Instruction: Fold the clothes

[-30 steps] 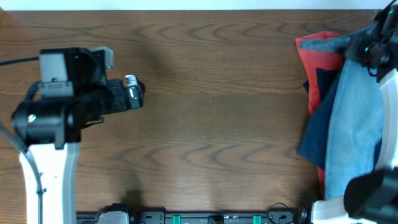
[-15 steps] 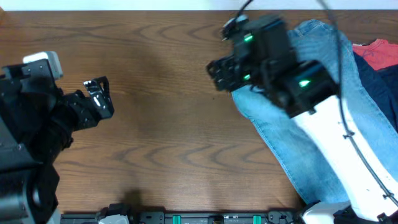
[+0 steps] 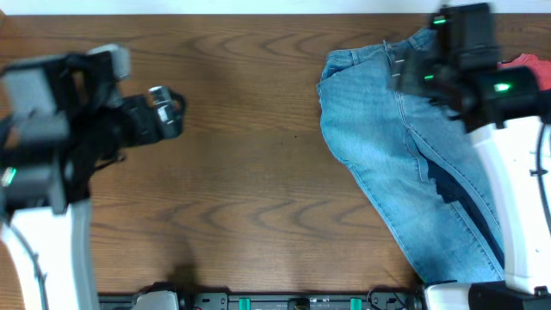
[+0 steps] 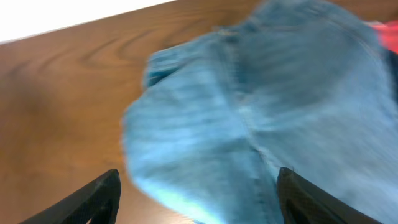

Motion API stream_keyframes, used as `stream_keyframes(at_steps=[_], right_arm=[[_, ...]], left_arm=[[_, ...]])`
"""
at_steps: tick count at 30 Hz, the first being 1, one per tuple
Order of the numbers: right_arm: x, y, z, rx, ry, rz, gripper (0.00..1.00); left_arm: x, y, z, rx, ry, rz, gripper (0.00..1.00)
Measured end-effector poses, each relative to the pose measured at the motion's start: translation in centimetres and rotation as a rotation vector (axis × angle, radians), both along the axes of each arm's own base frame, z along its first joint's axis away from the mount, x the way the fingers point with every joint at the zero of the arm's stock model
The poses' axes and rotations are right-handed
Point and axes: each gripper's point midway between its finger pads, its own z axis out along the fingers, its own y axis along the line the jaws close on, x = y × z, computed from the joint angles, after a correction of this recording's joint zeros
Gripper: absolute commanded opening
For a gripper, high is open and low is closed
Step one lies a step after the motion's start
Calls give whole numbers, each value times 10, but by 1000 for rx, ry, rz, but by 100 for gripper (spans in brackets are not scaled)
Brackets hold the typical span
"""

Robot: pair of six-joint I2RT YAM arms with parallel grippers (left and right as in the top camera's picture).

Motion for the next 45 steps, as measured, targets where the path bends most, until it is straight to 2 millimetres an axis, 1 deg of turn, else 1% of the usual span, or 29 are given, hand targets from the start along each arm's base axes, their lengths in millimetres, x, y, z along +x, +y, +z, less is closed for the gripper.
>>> stream_keyframes(at_steps=[2, 4, 7, 8, 10, 12, 13, 15, 17, 19, 20, 22, 23, 24, 26, 28, 31, 33, 34, 35, 39, 42, 44, 45], right_arm=[[2, -28, 0, 22, 0, -81, 77], [5, -62, 1, 37, -11, -169, 79], [14, -100, 3, 38, -47, -244, 80], [18, -109, 1, 33, -54, -252, 81], [31, -126, -10, 24, -50, -253, 81], [47, -141, -32, 16, -26, -249, 81], [53, -147, -46, 14, -3, -249, 80], [61, -160, -81, 17, 71, -253, 76], [63, -174, -119, 31, 155, -269, 75], [60, -190, -151, 44, 224, -295, 76], [58, -197, -163, 52, 249, -307, 76], [52, -217, -186, 68, 294, -345, 77], [48, -228, -194, 78, 308, -365, 75], [44, -236, -199, 88, 316, -376, 75], [39, -248, -203, 136, 308, -363, 77], [40, -254, -200, 183, 271, -331, 80], [52, -254, -191, 233, 185, -255, 83], [64, -249, -183, 251, 124, -199, 85], [73, -245, -178, 255, 81, -161, 86], [76, -243, -176, 256, 67, -151, 87], [101, -226, -164, 249, -22, -65, 90], [115, -213, -166, 236, -39, -39, 90], [122, -204, -177, 229, -27, -32, 89], [125, -199, -184, 229, -16, -28, 86]], left_arm=[[12, -18, -19, -10, 63, -76, 98], [22, -36, -39, -10, 126, -148, 98], [32, -61, -67, -8, 207, -235, 98], [33, -66, -73, -8, 225, -253, 98], [35, -76, -83, -5, 256, -284, 98], [35, -81, -87, -4, 267, -300, 98], [35, -82, -87, -4, 268, -301, 98], [34, -82, -87, -3, 267, -302, 98], [33, -82, -88, -4, 276, -302, 98], [30, -81, -89, -2, 286, -304, 98], [29, -81, -89, -1, 290, -306, 98], [28, -81, -90, 0, 295, -307, 98], [28, -81, -90, 1, 295, -310, 98], [27, -81, -90, 2, 295, -310, 98], [27, -81, -90, 3, 294, -312, 98], [27, -81, -90, 3, 294, -313, 98], [28, -81, -89, 3, 291, -313, 98], [29, -81, -89, 4, 288, -312, 98], [29, -80, -89, 6, 289, -311, 98], [29, -80, -89, 7, 289, -310, 98], [29, -80, -89, 7, 289, -310, 98], [29, -80, -89, 7, 289, -310, 98], [29, -80, -89, 7, 289, -310, 98], [29, -80, -89, 7, 289, -310, 98]])
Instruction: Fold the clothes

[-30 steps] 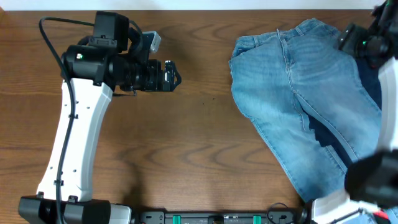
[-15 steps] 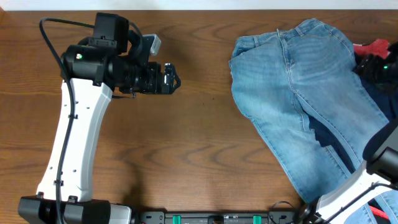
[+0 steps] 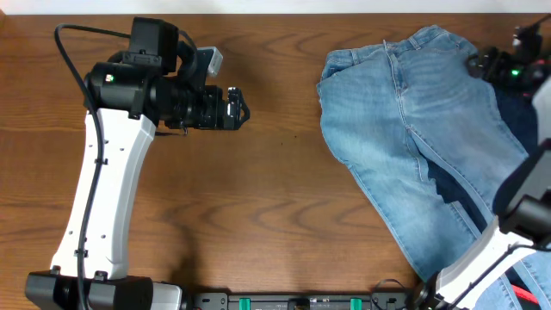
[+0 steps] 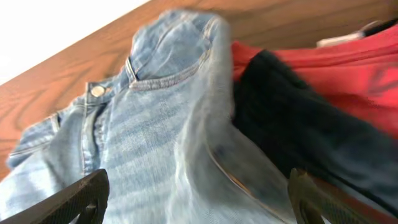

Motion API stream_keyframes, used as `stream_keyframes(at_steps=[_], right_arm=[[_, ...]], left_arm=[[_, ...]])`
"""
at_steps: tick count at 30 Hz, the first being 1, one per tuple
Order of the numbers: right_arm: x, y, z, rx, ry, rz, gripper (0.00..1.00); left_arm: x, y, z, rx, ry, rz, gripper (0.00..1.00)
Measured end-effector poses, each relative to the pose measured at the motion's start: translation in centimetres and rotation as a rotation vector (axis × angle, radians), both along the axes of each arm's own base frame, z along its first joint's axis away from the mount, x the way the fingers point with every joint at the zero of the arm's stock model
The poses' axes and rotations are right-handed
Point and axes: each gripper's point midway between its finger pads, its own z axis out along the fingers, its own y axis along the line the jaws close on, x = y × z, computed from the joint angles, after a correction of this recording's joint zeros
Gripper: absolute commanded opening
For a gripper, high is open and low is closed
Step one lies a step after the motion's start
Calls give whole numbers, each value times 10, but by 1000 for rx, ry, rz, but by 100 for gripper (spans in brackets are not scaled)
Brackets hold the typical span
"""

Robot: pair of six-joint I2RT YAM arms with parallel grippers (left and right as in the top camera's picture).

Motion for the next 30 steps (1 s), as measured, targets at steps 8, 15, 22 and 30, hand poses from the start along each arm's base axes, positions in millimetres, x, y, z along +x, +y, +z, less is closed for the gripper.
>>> stream_keyframes(at_steps=[8, 15, 22, 30], right_arm=[[-6, 12, -16, 23, 69, -1, 83], [-40, 36, 58, 25, 61, 1, 81], [-65, 166, 120, 11, 32, 249, 85], [-74, 316, 47, -134, 189, 484, 85]], left_arm=[[0, 0, 0, 0, 0, 0, 98], [3, 6, -2, 34, -11, 15, 98], [5, 8, -2, 47, -18, 20, 98], [2, 11, 6, 58, -48, 28, 98]])
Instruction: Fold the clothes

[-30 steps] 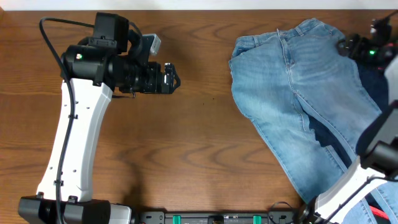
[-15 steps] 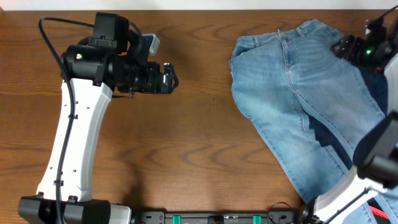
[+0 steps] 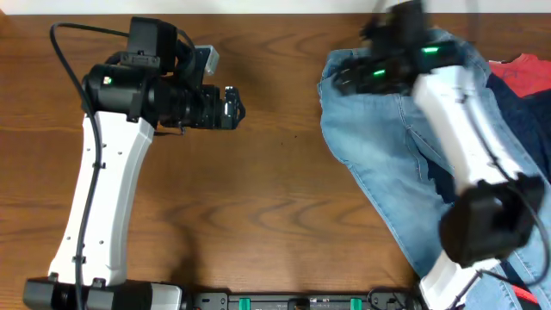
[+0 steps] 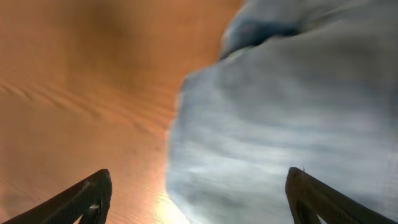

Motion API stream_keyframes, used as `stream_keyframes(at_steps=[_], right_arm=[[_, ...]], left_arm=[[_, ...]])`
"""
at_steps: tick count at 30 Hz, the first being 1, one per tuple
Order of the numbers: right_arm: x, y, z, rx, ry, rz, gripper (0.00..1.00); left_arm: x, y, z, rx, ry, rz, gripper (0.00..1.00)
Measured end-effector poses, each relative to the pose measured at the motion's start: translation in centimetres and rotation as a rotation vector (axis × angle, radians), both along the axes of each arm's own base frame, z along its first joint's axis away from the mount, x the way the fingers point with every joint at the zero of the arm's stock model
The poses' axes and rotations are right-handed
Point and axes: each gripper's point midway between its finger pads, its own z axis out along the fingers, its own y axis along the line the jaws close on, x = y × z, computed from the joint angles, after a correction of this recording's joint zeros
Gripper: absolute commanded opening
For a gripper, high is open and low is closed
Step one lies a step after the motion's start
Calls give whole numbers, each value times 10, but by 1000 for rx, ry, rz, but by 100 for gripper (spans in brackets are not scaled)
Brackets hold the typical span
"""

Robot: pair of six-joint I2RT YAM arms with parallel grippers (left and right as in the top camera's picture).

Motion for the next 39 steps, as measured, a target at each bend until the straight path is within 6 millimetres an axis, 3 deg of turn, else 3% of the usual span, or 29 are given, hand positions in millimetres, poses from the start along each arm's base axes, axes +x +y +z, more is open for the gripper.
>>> stream_keyframes(at_steps=[2, 6, 7, 12, 15, 20, 23, 27, 34, 39], right_arm=[[0, 18, -22, -75, 11, -11, 85], [7, 40, -59, -201, -12, -50, 74], [7, 41, -65, -228, -11, -62, 68], [6, 28, -90, -363, -1, -162, 15], [7, 16, -88, -405, -15, -218, 2], [9, -3, -74, -435, -30, -278, 1], [11, -20, -54, -433, -49, -307, 1], [12, -57, -23, -435, -72, -360, 1], [20, -140, 27, -400, -134, -451, 3], [22, -160, 71, -317, -238, -414, 5]], left_arm=[[-4, 3, 10, 8, -33, 6, 98], [-20, 9, 34, 21, -108, 19, 98], [-24, 10, 39, 21, -124, 20, 98], [-42, 15, 61, 21, -195, 28, 98], [-46, 17, 66, 23, -215, 31, 98], [-48, 17, 68, 23, -218, 32, 98], [-49, 17, 67, 23, -216, 31, 98], [-50, 18, 66, 28, -206, 33, 98], [-50, 29, 61, 90, -197, 67, 98], [-47, 42, 59, 138, -195, 133, 98]])
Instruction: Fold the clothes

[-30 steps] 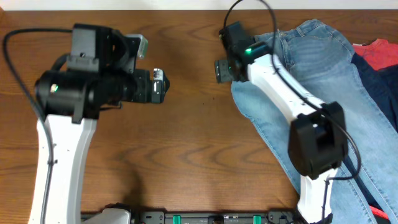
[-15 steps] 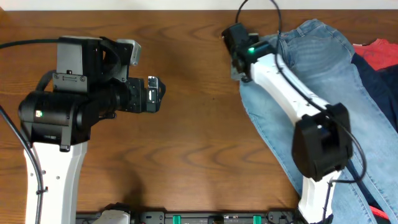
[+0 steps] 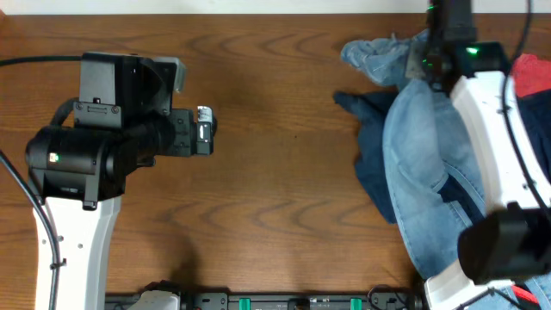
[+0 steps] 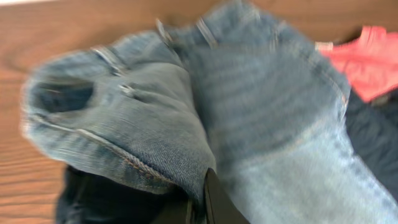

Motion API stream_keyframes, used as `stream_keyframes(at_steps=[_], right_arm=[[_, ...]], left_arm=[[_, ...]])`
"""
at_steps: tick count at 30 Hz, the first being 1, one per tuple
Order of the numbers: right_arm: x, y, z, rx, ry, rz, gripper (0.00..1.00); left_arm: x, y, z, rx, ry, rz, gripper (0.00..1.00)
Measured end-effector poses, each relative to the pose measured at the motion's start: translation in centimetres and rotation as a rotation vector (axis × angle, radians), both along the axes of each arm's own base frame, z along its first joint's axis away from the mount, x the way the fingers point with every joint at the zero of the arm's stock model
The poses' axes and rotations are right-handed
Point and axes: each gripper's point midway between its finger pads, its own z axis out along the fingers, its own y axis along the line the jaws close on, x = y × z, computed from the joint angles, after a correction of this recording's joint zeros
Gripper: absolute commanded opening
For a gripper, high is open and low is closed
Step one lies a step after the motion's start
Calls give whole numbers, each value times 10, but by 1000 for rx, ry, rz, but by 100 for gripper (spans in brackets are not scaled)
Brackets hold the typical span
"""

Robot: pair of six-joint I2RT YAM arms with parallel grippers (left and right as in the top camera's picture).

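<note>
Light blue jeans [image 3: 422, 164] lie bunched at the table's right, the waistband end [image 3: 374, 56] lifted and crumpled toward the far edge. My right gripper [image 3: 420, 65] is shut on a fold of that denim; in the wrist view the fingers [image 4: 214, 202] pinch the cloth [image 4: 249, 93] between them. A dark navy garment [image 3: 370, 164] shows beneath the jeans, and also under the fold [image 4: 99, 199]. My left gripper [image 3: 205, 131] hovers over bare table at the left, far from the clothes; its jaws are too small to read.
A red garment [image 3: 532, 73] lies at the far right edge, seen too in the wrist view [image 4: 367, 62]. The brown wooden table [image 3: 275, 215] stretches between the two arms. The left arm's bulky body [image 3: 86, 155] covers the left side.
My right gripper was open over the flat jeans' left waist edge; now it is shut on the denim, which is bunched and shifted right, uncovering the navy garment. The left arm has drawn back left.
First my right gripper hung open over the waist of the flat jeans, with the left arm at the far left. Then it was at the jeans' right edge by the red and dark clothes. Later it was over the left waist edge. Now it holds the crumpled denim.
</note>
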Motion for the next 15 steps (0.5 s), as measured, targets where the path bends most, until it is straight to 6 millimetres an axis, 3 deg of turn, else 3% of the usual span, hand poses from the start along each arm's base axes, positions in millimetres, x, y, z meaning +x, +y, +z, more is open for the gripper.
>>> stream_keyframes(at_steps=[5, 8, 11, 13, 15], right_arm=[[-4, 21, 64, 86, -184, 116, 4], [-12, 58, 103, 167, -298, 246, 4], [-28, 123, 130, 264, -362, 435, 5], [-54, 191, 135, 334, -351, 614, 8], [-91, 260, 130, 393, -301, 796, 18]], left_arm=[[2, 23, 6, 14, -15, 131, 98], [0, 44, 25, 6, -71, 231, 98], [-8, 64, 51, -1, -157, 318, 98], [-18, 76, 72, -4, -227, 369, 98], [-29, 87, 90, 2, -290, 417, 98]])
